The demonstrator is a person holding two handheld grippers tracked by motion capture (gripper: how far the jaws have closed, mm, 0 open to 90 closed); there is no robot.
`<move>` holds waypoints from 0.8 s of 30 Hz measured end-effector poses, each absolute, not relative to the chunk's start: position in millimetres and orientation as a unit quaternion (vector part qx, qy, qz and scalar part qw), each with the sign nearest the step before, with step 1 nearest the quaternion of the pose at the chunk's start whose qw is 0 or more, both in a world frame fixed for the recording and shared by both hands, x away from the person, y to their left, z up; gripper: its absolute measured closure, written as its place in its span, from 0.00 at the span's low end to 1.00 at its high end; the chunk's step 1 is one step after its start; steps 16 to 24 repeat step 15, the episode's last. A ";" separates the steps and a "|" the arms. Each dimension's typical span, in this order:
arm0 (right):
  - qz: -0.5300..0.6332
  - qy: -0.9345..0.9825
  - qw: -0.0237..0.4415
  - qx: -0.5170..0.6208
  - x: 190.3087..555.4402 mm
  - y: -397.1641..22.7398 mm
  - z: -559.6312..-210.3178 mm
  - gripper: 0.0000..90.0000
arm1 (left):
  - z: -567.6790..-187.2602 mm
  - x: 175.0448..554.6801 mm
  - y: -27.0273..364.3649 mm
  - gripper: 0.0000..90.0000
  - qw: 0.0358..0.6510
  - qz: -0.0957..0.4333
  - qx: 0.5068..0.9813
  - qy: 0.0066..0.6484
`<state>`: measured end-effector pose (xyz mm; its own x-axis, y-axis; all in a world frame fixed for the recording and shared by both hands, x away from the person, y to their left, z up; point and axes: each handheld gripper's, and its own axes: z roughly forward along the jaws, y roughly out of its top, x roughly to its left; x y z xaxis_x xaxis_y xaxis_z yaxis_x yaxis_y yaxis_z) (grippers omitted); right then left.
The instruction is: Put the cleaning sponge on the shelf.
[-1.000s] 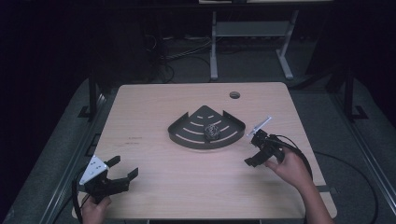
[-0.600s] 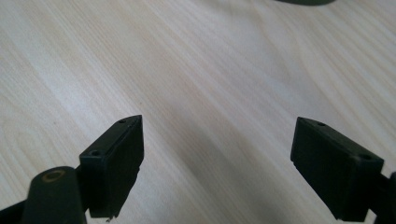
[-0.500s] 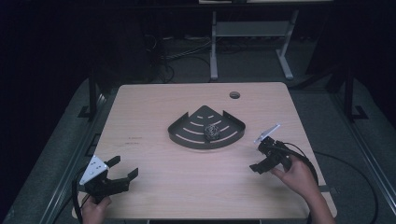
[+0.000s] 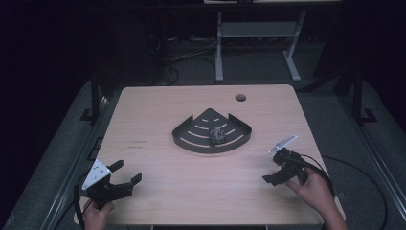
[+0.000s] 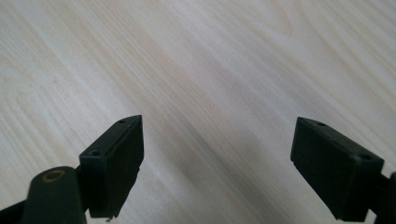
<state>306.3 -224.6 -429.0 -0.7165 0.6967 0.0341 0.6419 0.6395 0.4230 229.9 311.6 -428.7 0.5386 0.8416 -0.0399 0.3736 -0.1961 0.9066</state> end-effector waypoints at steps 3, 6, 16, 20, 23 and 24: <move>0.211 0.901 0.065 0.373 302.3 -228.0 -431.6 0.19 | -428.6 229.9 312.2 0.15 0.480 0.244 0.733 0.415; 0.213 0.900 0.067 0.375 296.5 -231.8 -433.6 0.19 | -428.5 229.3 311.8 0.15 0.480 0.245 0.733 0.415; 0.218 0.896 0.076 0.379 284.1 -240.0 -433.0 0.18 | -428.8 230.3 309.4 0.15 0.478 0.244 0.737 0.411; 0.218 0.896 0.076 0.379 284.1 -240.0 -433.0 0.18 | -428.8 230.3 309.4 0.15 0.478 0.244 0.737 0.411; 0.218 0.896 0.076 0.379 284.1 -240.0 -433.0 0.18 | -428.8 230.3 309.4 0.15 0.478 0.244 0.737 0.411; 0.218 0.896 0.076 0.379 284.1 -240.0 -433.0 0.18 | -428.8 230.3 309.4 0.15 0.478 0.244 0.737 0.411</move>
